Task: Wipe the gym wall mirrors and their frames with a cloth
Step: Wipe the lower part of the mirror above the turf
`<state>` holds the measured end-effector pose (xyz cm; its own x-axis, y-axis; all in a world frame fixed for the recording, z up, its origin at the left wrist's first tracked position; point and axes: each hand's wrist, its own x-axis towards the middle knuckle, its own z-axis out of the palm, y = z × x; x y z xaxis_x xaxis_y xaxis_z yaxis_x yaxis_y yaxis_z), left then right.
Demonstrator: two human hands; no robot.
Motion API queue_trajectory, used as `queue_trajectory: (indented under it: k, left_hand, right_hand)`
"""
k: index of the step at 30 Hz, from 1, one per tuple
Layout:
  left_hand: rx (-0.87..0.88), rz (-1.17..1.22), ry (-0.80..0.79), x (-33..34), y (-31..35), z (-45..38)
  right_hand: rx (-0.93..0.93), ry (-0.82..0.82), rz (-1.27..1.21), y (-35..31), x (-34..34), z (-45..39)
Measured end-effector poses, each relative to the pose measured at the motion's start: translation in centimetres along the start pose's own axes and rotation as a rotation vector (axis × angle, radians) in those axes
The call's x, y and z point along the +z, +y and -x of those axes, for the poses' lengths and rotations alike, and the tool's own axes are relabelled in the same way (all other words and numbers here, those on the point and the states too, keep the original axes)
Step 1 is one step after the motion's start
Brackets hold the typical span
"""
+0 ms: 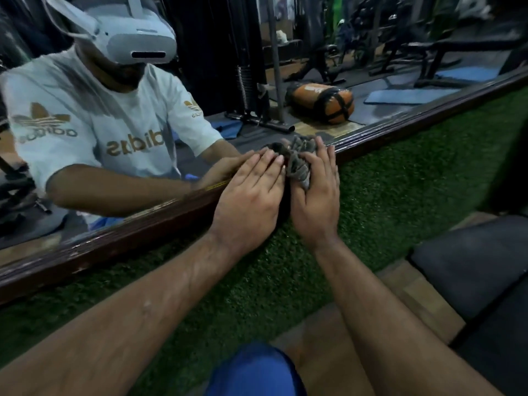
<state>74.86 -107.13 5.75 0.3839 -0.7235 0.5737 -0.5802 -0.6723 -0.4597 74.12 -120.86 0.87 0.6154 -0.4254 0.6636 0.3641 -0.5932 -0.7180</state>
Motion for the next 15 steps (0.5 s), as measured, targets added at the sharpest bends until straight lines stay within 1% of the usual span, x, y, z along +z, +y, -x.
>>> queue_trajectory:
  k: [1, 5, 6, 9, 11, 13, 15]
  left_hand:
    - [-0.006, 0.007, 0.007, 0.4, 0.3, -0.5]
    - [0.03, 0.03, 0.038, 1.4, 0.7, -1.9]
    - [0.039, 0.033, 0.035, 1.6, 0.8, -2.4]
    - [0.035, 0.048, 0.033, 2.2, 1.4, -3.8]
    - [0.032, 0.061, 0.044, 2.5, 1.9, -4.8]
    - [0.026, 0.059, 0.062, 2.9, 2.3, -5.5]
    - [0.022, 0.021, 0.072, 3.4, 2.8, -6.2]
  right_hand:
    - [-0.002, -0.004, -0.008, 0.3, -0.2, -0.2]
    - [-0.121, -0.073, 0.062, 2.5, -1.4, -0.6]
    - [-0.113, -0.054, 0.068, 3.2, -1.7, -1.2]
    - [0.024, 0.083, -0.01, 4.6, -2.7, -3.7]
    - [0.074, 0.136, -0.042, 4.9, -2.6, -4.9]
    - [0.035, 0.131, -0.03, 5.1, -2.4, -4.9]
    - [-0.076, 0.082, 0.024, 6.1, -2.8, -4.6]
